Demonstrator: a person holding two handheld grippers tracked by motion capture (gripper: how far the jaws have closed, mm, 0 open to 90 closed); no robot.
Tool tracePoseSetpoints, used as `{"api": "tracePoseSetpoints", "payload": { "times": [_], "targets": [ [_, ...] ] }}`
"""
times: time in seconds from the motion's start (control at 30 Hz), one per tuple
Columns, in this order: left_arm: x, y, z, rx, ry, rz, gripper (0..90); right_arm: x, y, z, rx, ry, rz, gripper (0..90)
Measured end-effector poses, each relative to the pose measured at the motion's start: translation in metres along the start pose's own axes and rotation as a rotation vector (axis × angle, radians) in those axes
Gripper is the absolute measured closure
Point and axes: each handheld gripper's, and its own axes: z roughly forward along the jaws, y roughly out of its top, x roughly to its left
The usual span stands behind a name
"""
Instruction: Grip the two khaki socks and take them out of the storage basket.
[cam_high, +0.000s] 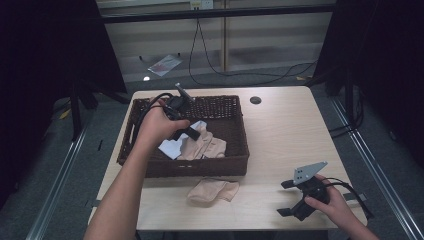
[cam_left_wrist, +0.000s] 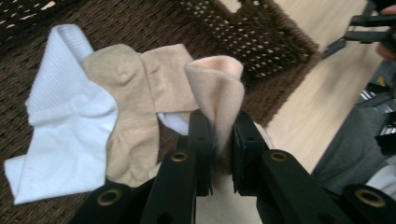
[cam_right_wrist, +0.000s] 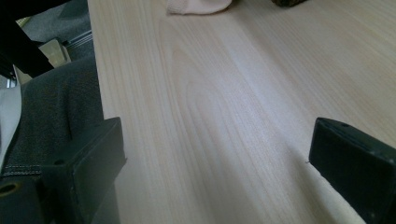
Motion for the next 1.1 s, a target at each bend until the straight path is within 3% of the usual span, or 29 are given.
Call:
{"api": "tracePoseSetpoints", "payload": {
  "times": [0.27,0.5,0.83,0.93,1.1],
  "targets": [
    [-0.01,-0.001,-0.007,0.016,-0.021,0.028,80.5,0.0,0.0,0.0,0.0,-0.001,-0.002,3.2],
    [-0.022,-0.005,-0.003,0.039,-0.039,0.069,80.5,0.0,0.0,0.0,-0.001,-0.001,-0.002,3.2],
    [-0.03,-0.015,0.005,0.018,-0.06,0.102,80.5,0.0,0.0,0.0,-0.001,0.003,0.003,3.2],
    [-0.032,-0.018,0.005,0.036,-0.058,0.123,80.5,0.0,0.0,0.0,-0.001,0.004,0.002,3.2],
    [-0.037,-0.025,0.01,0.023,-0.071,0.12,80.4,0.001,0.0,0.0,-0.002,0.005,0.002,3.2]
  ]
}}
